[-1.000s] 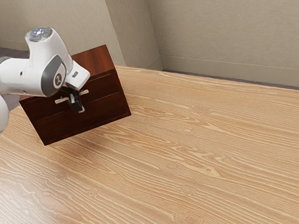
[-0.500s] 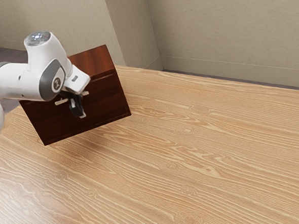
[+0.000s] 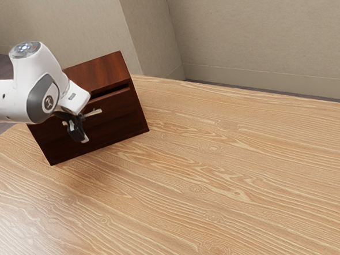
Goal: Pull the drawer handle with one arm to open the drawer
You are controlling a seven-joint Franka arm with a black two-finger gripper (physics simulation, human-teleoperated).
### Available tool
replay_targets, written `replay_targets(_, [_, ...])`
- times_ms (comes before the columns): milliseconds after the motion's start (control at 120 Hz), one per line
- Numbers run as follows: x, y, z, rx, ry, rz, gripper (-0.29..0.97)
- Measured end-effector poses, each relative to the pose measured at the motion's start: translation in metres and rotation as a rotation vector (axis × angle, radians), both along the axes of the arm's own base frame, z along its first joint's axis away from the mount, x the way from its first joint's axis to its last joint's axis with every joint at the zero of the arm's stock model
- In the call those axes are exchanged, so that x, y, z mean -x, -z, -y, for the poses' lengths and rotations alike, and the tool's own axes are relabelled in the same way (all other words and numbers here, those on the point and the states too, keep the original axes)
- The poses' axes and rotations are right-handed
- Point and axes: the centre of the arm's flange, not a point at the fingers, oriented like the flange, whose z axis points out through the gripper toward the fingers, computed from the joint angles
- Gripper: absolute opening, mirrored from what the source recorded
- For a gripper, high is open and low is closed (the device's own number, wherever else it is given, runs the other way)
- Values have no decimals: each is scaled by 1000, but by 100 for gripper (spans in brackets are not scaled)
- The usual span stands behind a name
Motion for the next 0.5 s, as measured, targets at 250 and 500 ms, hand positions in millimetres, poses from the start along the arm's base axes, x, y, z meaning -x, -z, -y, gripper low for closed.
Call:
replay_targets(250, [22, -8, 8, 11, 4, 30, 45])
replay_targets(500, [23, -2, 26, 19, 31, 41, 51])
